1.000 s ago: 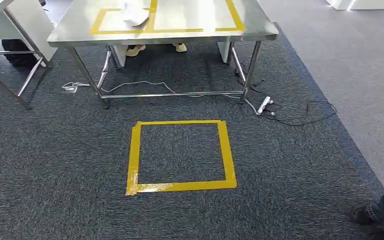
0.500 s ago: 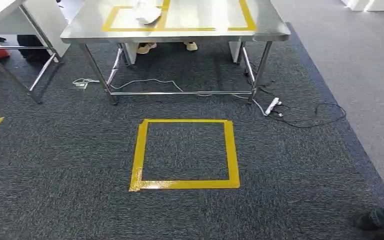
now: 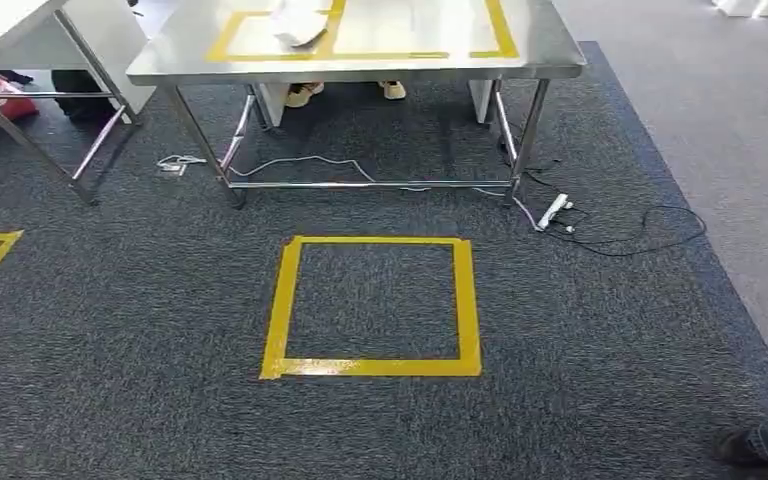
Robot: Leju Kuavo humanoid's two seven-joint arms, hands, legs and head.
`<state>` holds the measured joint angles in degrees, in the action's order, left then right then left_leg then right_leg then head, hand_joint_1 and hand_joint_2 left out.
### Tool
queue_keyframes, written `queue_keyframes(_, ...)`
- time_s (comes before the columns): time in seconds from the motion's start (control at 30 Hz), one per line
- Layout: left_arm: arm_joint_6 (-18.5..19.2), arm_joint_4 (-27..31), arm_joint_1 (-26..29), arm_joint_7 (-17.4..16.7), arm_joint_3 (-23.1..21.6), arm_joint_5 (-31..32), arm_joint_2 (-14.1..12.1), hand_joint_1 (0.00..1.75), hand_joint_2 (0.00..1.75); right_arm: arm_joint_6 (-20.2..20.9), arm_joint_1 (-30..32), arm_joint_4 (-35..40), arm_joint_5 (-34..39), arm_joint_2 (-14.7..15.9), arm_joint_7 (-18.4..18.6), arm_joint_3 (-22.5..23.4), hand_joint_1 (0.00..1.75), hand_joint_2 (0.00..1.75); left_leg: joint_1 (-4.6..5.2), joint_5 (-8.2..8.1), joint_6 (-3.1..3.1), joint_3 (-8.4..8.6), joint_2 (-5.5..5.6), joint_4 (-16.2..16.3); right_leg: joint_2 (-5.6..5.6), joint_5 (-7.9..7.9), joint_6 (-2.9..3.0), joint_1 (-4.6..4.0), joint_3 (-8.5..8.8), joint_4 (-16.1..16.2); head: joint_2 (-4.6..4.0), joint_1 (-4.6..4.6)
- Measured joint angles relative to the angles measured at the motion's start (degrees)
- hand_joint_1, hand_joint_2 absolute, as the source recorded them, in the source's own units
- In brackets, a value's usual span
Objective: Take the parts from the cabinet and place them on the table.
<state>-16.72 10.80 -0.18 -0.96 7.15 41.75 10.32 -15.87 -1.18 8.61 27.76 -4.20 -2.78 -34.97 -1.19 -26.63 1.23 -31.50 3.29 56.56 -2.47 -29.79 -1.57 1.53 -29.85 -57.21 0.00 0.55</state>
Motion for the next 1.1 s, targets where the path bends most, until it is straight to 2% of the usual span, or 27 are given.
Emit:
queue_keyframes(0.2,-0.61,0.00,-0.25,0.22,0.46,-0.35,0.04,0.00,1.75,-0.39,-0.06,0.00,-0.04,0.00,-0.24,0.00,0.00,1.75,0.18,-0.11,-0.11,-0.13,0.00,0.15,-0.01,0.01,-0.02,0.14,0.00,0.12,0.00,0.04)
queue_keyframes(0.23,-0.64,0.00,-0.29,0.28,0.52,-0.37,0.04,0.00,1.75,-0.39,-0.05,0.00,-0.04,0.00,-0.24,0.00,0.00,0.00,0.22,-0.16,-0.19,-0.14,0.00,0.23,-0.01,0.02,-0.04,0.17,-0.09,0.14,0.00,0.04)
queue_keyframes(0.27,-0.70,0.00,-0.42,0.61,0.61,-0.40,0.04,0.00,0.00,-0.41,-0.04,0.00,-0.02,0.00,-0.26,0.00,0.00,0.00,0.25,-0.20,-0.26,-0.15,0.00,0.24,0.00,0.01,-0.06,0.19,-0.21,0.15,0.00,0.04)
queue_keyframes(0.43,-1.05,0.00,-0.14,3.49,1.49,-1.64,0.11,0.00,0.00,-0.76,-0.05,0.00,-0.46,0.00,-0.96,0.02,0.00,0.00,0.39,-0.30,-0.43,-0.08,0.00,0.33,0.00,0.04,-0.13,0.31,-0.26,0.28,0.00,0.04)
queue_keyframes(0.57,1.07,0.00,-0.11,6.49,3.17,-4.70,0.13,0.00,0.00,-0.76,-0.04,0.00,-0.94,0.00,-1.14,0.00,0.00,0.00,0.39,-0.29,-0.46,-0.10,0.00,0.42,0.00,0.10,-0.21,0.32,-0.13,0.28,0.00,0.04)
queue_keyframes(0.6,1.44,0.00,-0.12,7.00,3.46,-5.07,0.13,0.00,0.00,-0.76,0.01,0.00,-0.92,-0.02,-1.22,0.00,0.00,0.00,0.46,-0.44,-0.52,-0.19,0.00,0.82,-0.07,0.37,-0.49,0.85,0.03,0.74,0.00,0.04)
queue_keyframes(0.63,1.79,0.00,-0.08,7.58,3.85,-5.38,0.04,0.00,0.00,-0.78,0.03,0.00,-0.96,-0.07,-1.33,0.00,0.00,0.00,0.82,-0.18,-1.22,-0.32,-0.04,0.69,0.14,0.76,-1.26,0.98,0.51,1.36,0.00,0.00)
queue_keyframes(0.67,2.01,0.00,-0.11,8.19,4.24,-5.75,0.13,0.00,0.00,-0.94,0.06,0.00,-1.07,-0.07,-1.46,0.00,0.00,0.00,0.91,0.55,-2.34,0.37,-0.13,-1.06,0.16,1.18,-1.72,0.77,1.14,2.36,0.00,-0.72)
queue_keyframes(0.7,2.21,0.00,-0.15,8.57,4.39,-5.77,0.40,0.00,0.00,-1.11,0.15,0.00,-1.09,0.07,-1.53,0.00,0.00,0.00,0.07,1.96,-2.76,1.78,-0.26,-3.62,0.71,0.77,-1.33,0.71,1.02,2.20,0.02,-0.74)
queue_keyframes(0.73,2.34,0.00,-0.12,9.02,4.59,-5.86,0.32,0.00,0.00,-1.16,0.12,0.00,-1.14,0.07,-1.73,0.00,0.00,0.00,0.14,2.67,-3.25,2.39,-0.25,-5.26,1.47,-1.06,-1.17,0.28,0.11,0.39,-0.02,-0.09)
queue_keyframes(0.8,2.27,0.00,-0.06,9.40,4.96,-5.93,0.44,0.00,0.00,-1.18,-0.15,0.00,-1.07,0.13,-1.77,0.00,0.00,0.00,-0.04,2.98,-3.26,2.00,-0.13,-5.19,1.74,-5.53,-1.44,0.32,-4.03,-7.91,0.02,0.37)
queue_keyframes(0.83,2.14,0.00,0.06,9.42,5.24,-5.95,0.52,0.00,0.00,-1.18,-0.13,0.00,-1.05,0.22,-1.79,0.00,0.00,0.00,-0.06,2.88,-3.15,1.80,-0.09,-5.01,1.78,-6.97,-1.69,0.44,-5.90,-11.73,0.00,0.37)
queue_keyframes(0.87,1.92,0.00,0.15,9.46,5.47,-6.03,0.52,0.00,0.00,-1.20,-0.14,0.00,-0.98,0.26,-1.79,-0.02,0.00,0.00,-0.17,2.77,-2.93,1.61,0.08,-4.77,1.84,-7.19,-2.00,0.56,-6.90,-13.70,0.02,0.37)
queue_keyframes(0.9,1.77,0.00,0.19,9.49,5.64,-6.23,0.55,0.00,0.00,-1.20,-0.10,0.00,-0.85,0.26,-1.79,-0.02,0.00,0.00,-0.39,2.65,-2.50,1.40,0.50,-4.38,1.86,-6.04,-2.39,0.76,-6.49,-12.97,0.00,0.37)
queue_keyframes(0.93,1.66,-0.02,0.19,9.57,5.73,-6.25,0.55,0.00,0.00,-1.20,-0.04,0.00,-0.85,0.26,-1.79,-0.02,0.00,0.00,-0.76,2.46,-1.97,1.13,1.01,-3.81,1.84,-3.84,-2.80,1.08,-4.68,-9.69,0.00,0.37)
queue_keyframes(0.97,1.46,0.00,0.16,9.70,5.77,-6.25,0.57,0.00,0.00,-1.20,0.03,0.00,-0.83,0.28,-1.79,-0.02,0.00,0.00,-1.17,2.09,-1.33,0.63,1.68,-2.86,1.48,-1.45,-3.33,1.53,-1.92,-4.67,0.00,0.37)
queue_keyframes(1.0,1.33,0.00,0.05,9.77,5.79,-6.27,0.57,0.00,0.00,-1.20,0.11,0.00,-0.74,0.28,-1.79,-0.02,0.00,0.00,-1.55,1.60,-0.55,-0.17,2.36,-1.38,-0.03,-0.12,-3.97,2.21,0.84,0.15,0.00,0.46)
queue_keyframes(1.03,1.16,0.00,-0.04,9.81,5.84,-6.27,0.35,0.00,0.00,-1.16,-0.04,0.00,-0.70,0.20,-1.75,-0.02,0.00,0.00,-1.23,0.98,0.30,-1.03,2.92,-0.19,-2.28,-1.82,-4.16,1.46,0.36,-0.45,0.02,0.83)
queue_keyframes(1.07,0.96,0.00,-0.03,9.90,5.86,-6.27,0.44,0.00,0.00,-1.20,0.20,0.00,-0.70,0.15,-1.79,-0.02,0.00,0.00,-1.28,0.34,0.73,-1.42,3.22,0.95,-1.52,-1.54,-1.96,1.83,0.26,-0.64,0.00,1.03)
queue_keyframes(1.1,0.63,0.00,0.00,10.08,5.88,-6.27,0.44,0.00,0.00,-1.24,0.13,0.00,-0.66,0.28,-1.79,-0.02,0.00,0.00,-1.25,0.37,0.82,-1.46,3.38,0.83,-0.93,-1.75,-1.30,1.68,0.11,-1.15,0.00,0.42)
